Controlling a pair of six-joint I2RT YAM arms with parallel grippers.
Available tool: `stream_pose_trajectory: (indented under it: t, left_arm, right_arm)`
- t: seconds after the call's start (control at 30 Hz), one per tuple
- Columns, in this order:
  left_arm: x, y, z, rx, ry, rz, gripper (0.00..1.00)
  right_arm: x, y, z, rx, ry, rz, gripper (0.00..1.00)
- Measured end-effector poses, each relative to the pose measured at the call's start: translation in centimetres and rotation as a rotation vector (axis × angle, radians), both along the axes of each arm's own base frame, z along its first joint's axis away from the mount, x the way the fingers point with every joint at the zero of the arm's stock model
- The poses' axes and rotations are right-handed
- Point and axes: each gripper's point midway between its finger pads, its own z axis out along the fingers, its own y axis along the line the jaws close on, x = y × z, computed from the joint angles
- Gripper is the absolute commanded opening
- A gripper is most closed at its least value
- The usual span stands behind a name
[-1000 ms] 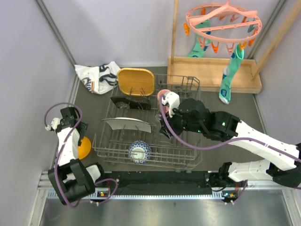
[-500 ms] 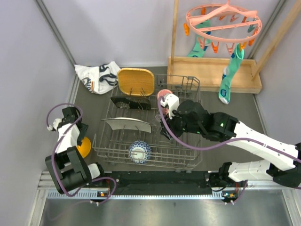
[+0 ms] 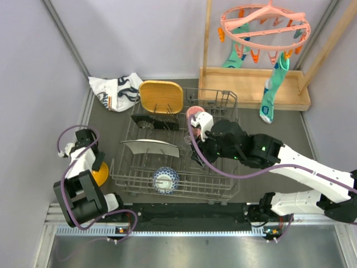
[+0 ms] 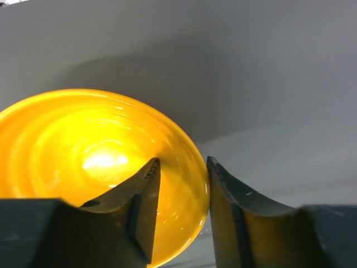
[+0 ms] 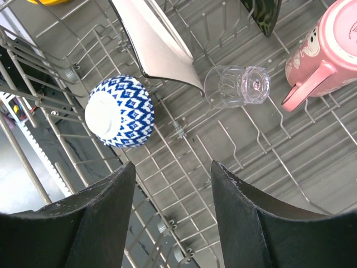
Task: Load the mixed dishes into the dish rack
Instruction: Grab a bowl with the left arm
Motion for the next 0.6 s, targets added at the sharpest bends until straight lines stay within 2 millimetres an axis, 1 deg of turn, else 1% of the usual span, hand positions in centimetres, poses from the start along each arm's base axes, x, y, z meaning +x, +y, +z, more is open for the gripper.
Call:
stream_pose_trajectory:
  t: [0.07, 0.1, 0.17, 0.2, 0.27, 0.4, 0.6]
  left_arm:
    - [-0.1, 0.0, -0.1, 0.001, 0.003, -0.002, 0.36]
    - [0.0, 0.1, -0.1, 0.007, 0.000, -0.004, 0.31]
    - [0.0, 0.3, 0.2, 0.021, -0.003, -0.008, 0.26]
    - [0.0, 0.5, 0.4, 0.031, -0.005, -0.007, 0.21]
    - [0.1, 0.6, 0.6, 0.038, -0.010, -0.005, 0.17]
    - [0.1, 0.6, 0.6, 0.039, -0.011, -0.005, 0.00]
    - [-0.1, 0.5, 1.0, 0.040, -0.017, -0.005, 0.00]
  right_arm:
    - [0.0, 0.0, 0.0, 0.001, -0.001, -0.002, 0.56]
    - [0.1, 0.0, 0.0, 0.000, -0.002, -0.003, 0.56]
    - [0.1, -0.1, -0.1, -0.001, -0.003, -0.004, 0.57]
    - [0.1, -0.1, -0.1, -0.001, -0.003, -0.005, 0.57]
    - [0.1, -0.1, -0.2, -0.003, -0.003, -0.005, 0.57]
    - [0.1, -0.2, -0.2, -0.004, -0.005, -0.009, 0.57]
    - [0.2, -0.3, -0.3, -0.006, -0.008, -0.014, 0.57]
